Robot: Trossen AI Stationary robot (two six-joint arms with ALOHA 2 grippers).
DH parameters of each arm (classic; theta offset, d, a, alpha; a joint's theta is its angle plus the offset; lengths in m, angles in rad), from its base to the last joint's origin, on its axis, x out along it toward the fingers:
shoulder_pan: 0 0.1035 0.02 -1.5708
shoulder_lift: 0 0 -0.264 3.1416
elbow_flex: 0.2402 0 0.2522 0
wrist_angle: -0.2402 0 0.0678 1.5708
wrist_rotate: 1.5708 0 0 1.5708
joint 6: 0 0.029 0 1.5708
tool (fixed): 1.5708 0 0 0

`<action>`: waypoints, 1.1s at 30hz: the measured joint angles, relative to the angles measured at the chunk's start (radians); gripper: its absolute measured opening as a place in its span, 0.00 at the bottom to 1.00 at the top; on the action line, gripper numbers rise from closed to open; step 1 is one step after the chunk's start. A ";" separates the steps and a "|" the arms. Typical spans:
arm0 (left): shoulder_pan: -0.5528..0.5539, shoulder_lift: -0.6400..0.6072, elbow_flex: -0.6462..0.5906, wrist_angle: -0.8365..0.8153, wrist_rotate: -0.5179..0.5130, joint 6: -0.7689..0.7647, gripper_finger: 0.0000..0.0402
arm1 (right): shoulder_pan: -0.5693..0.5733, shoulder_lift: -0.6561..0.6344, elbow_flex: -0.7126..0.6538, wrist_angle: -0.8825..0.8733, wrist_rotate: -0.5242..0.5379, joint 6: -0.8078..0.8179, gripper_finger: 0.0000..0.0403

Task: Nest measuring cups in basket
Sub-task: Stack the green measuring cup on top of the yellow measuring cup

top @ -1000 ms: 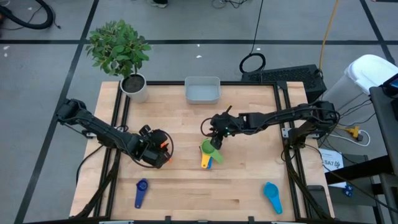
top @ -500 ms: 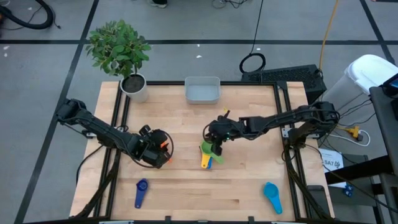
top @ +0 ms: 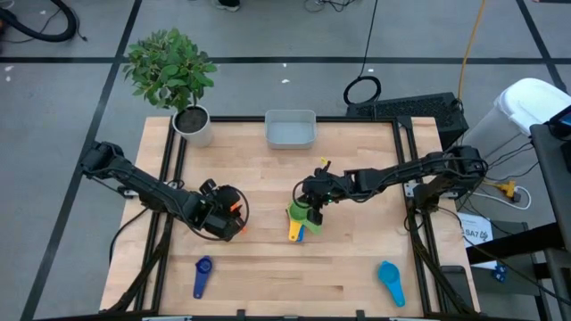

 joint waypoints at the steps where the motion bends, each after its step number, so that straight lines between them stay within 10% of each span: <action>1: 0.000 0.000 0.000 0.000 0.000 0.000 0.57 | -0.002 0.000 -0.004 0.001 0.000 0.005 0.00; 33: -0.010 0.000 0.000 0.001 -0.006 -0.018 0.57 | -0.031 0.102 -0.047 0.239 -0.099 0.063 0.00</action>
